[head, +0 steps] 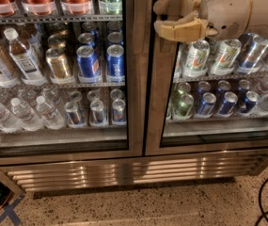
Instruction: Open right fridge door
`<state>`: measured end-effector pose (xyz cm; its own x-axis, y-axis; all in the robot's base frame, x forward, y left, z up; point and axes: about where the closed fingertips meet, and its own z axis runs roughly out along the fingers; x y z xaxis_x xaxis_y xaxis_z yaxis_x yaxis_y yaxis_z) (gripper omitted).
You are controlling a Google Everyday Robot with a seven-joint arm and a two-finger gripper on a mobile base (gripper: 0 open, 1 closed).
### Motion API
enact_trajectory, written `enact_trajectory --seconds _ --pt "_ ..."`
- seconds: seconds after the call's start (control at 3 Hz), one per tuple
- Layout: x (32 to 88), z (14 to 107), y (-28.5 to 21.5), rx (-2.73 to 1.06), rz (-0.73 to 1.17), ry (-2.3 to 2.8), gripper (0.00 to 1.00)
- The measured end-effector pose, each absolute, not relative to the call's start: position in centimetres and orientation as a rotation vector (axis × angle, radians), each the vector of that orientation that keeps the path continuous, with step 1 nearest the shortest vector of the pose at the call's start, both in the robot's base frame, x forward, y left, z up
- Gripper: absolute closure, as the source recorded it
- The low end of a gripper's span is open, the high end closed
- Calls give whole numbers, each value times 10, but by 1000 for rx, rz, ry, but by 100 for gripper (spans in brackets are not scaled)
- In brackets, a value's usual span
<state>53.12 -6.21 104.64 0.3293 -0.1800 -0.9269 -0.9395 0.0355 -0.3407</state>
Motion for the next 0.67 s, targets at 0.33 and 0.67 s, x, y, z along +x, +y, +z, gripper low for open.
enact_trajectory --seconds 0.33,0.67 --pt "532 1047 -62 -1426 818 1100 91" --pt "537 1050 -64 -1426 817 1100 100"
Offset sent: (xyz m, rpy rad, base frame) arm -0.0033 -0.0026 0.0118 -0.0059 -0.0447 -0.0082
